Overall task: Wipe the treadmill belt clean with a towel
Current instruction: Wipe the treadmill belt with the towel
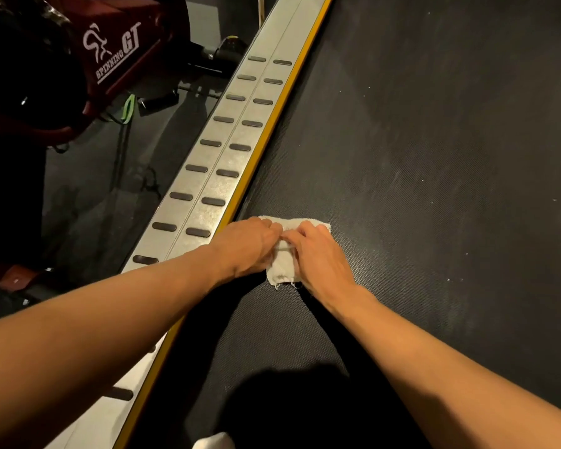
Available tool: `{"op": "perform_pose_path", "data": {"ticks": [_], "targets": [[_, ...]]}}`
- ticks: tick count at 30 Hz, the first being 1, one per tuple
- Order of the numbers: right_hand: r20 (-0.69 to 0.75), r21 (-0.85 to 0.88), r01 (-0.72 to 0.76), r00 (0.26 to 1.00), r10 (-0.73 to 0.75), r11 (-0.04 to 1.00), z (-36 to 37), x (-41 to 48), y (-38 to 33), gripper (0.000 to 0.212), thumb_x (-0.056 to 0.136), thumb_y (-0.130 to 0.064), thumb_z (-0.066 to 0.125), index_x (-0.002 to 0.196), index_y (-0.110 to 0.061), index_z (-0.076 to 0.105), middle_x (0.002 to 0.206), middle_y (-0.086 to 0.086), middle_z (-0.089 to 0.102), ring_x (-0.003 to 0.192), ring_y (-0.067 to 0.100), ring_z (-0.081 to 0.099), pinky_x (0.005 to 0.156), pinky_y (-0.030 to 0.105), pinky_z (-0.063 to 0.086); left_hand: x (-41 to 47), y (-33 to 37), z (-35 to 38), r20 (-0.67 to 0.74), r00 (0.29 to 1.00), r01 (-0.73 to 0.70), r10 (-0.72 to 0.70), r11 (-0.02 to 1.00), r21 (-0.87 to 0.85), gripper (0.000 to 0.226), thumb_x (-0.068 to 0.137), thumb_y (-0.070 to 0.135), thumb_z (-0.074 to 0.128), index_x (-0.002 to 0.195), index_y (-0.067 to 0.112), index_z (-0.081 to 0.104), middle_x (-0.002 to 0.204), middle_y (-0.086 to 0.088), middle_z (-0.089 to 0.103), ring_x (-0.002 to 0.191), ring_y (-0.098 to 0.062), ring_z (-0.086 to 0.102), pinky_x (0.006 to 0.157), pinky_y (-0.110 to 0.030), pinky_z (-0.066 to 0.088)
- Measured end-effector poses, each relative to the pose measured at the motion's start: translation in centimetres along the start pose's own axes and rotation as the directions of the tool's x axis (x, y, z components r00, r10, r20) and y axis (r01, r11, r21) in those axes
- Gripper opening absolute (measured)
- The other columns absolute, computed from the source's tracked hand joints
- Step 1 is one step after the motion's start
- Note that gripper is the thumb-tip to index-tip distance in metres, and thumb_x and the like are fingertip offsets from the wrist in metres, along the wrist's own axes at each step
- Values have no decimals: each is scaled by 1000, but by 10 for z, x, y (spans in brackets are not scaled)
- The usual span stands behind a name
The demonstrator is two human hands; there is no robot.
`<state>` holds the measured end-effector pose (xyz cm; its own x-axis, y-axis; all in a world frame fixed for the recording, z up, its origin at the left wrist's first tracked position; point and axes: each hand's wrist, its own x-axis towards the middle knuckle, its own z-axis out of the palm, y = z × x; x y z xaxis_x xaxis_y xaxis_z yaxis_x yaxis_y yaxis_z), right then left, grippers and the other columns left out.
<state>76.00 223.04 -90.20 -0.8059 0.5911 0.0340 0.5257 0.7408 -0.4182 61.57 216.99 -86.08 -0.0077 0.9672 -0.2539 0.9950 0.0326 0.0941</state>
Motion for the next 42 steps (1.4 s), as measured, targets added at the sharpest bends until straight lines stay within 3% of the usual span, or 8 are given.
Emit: {"op": "perform_pose_path", "data": {"ticks": [4,9,16,21,28,32,37,42], "targets": [[12,3,15,1000,-15,1000,0,-9,4,23,94,-20,58,116,-27,60,97,-7,47,86,14,39,68,32,48,-4,4,6,9,998,-64,64,998,14,27,97,32,40,113,12,46,108,-8,57,96,-22,53,71,-29,41],[-3,-17,-35,999,35,999,-3,8,10,23,90,-18,63,112,-25,63,94,-6,47,86,16,42,67,32,46,9,8,-1,-18,999,35,-35,999,28,29,96,29,44,118,10,46,113,-9,56,102,-24,53,74,-32,41],[0,41,-30,1000,30,999,-9,-19,17,24,96,-17,49,114,-22,64,98,-4,52,87,15,40,73,34,48,8,26,1,61,998,-28,29,999,-21,32,94,33,47,114,10,50,110,-10,59,98,-27,57,76,-35,45],[21,58,-115,993,113,992,-18,0,32,21,96,-24,49,112,-25,63,99,-4,51,89,17,44,75,34,48,26,28,-4,-8,998,66,-66,998,-23,30,94,28,46,115,8,50,113,-12,57,101,-29,56,83,-42,49],[35,29,-95,995,94,995,-29,-46,44,32,92,-29,44,118,-25,63,101,-3,52,91,18,43,75,35,48,23,61,9,17,998,-52,53,998,-42,34,94,35,47,115,8,48,109,-10,56,100,-27,55,80,-40,49],[32,-44,-149,988,151,988,-33,-22,53,31,93,-9,50,120,-17,62,112,7,54,101,26,48,81,38,45,38,61,5,-12,999,29,-30,996,-89,30,95,30,45,111,6,49,109,-13,57,99,-30,55,80,-43,48],[-21,49,-226,974,228,973,-28,-49,51,21,93,-14,54,111,-20,63,99,-6,50,88,13,39,75,29,43,32,76,7,16,1000,-3,4,997,-71,32,95,32,44,112,6,48,109,-11,56,100,-29,54,77,-40,47],[-5,2,-242,970,242,970,-38,-45,53,37,88,0,51,120,-15,64,113,9,55,103,27,49,82,36,42,35,78,16,-43,999,20,-24,996,-91,22,97,23,41,112,8,47,109,-9,54,101,-26,51,68,-34,37]]}}
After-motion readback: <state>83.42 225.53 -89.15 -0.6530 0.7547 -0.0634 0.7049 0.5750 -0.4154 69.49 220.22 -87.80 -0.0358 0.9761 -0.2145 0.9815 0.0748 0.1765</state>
